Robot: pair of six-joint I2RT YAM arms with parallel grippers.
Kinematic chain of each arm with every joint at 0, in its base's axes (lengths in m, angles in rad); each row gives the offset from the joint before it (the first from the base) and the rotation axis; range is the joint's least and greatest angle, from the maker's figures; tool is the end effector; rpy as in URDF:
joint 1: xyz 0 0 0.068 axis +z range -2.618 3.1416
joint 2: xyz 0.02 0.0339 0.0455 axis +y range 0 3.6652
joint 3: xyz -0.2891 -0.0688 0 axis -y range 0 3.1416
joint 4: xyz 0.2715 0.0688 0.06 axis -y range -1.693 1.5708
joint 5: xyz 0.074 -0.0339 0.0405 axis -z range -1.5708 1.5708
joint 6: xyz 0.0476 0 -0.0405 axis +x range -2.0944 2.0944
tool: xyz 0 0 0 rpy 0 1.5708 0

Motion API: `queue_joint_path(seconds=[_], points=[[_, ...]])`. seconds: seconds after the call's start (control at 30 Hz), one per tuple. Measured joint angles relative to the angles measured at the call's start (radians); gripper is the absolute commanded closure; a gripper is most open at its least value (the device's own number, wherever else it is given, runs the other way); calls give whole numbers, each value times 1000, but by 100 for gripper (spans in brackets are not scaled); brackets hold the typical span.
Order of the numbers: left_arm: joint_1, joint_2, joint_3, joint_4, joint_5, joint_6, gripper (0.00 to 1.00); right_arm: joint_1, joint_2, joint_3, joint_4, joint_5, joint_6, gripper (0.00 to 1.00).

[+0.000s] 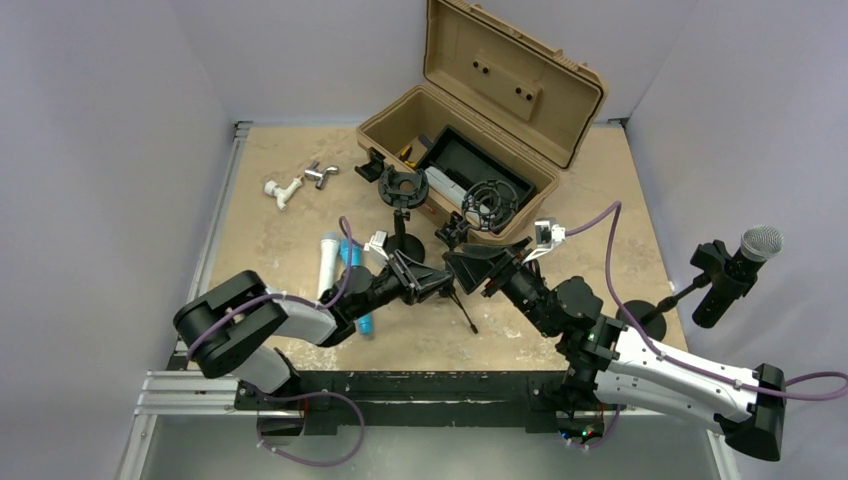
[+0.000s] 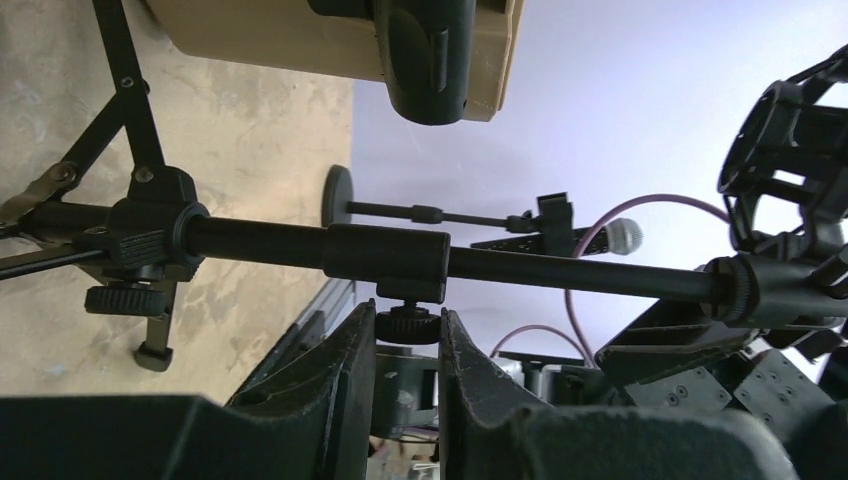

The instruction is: Remove the microphone from the stand

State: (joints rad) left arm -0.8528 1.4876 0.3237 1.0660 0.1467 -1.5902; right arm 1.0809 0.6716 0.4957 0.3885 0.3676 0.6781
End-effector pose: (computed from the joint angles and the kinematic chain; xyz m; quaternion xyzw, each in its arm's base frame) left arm 0.1783 -0.2147 0.1642 -0.2204 0.7070 -0.6480 0.1782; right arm 0.1032 0.1572 0.3299 0.0158 0.6335 0.5162 0.5762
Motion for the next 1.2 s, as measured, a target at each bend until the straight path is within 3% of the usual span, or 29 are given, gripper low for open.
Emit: queue_joint_path(seconds=[0.13, 0.3, 0.37, 0.53, 0.6, 0.7, 0.83, 1.0, 1.2], points=[[-1, 86, -40, 175, -16, -79, 99, 0, 0, 0, 0, 0, 4, 31], [-6, 148, -63, 275, -29, -140, 93, 0, -1, 0, 0, 1, 4, 31], [-7, 148, -65, 280, -32, -147, 85, 0, -1, 0, 0, 1, 4, 31], [-2, 81, -82, 237, -44, -106, 48, 0, 3, 0, 1, 5, 3, 31], [6, 9, -90, 119, -48, -63, 35, 0, 6, 0, -1, 8, 1, 31], [14, -139, -81, -104, -51, 12, 29, 0, 9, 0, -13, 10, -1, 28], [15, -333, -46, -359, -72, 117, 30, 0, -2, 0, -23, 16, -5, 27], [6, -441, 42, -645, -93, 318, 34, 0, -31, 0, -24, 35, -8, 27], [-177, -517, 260, -950, -287, 680, 37, 0, -50, 0, -40, 62, -17, 27]])
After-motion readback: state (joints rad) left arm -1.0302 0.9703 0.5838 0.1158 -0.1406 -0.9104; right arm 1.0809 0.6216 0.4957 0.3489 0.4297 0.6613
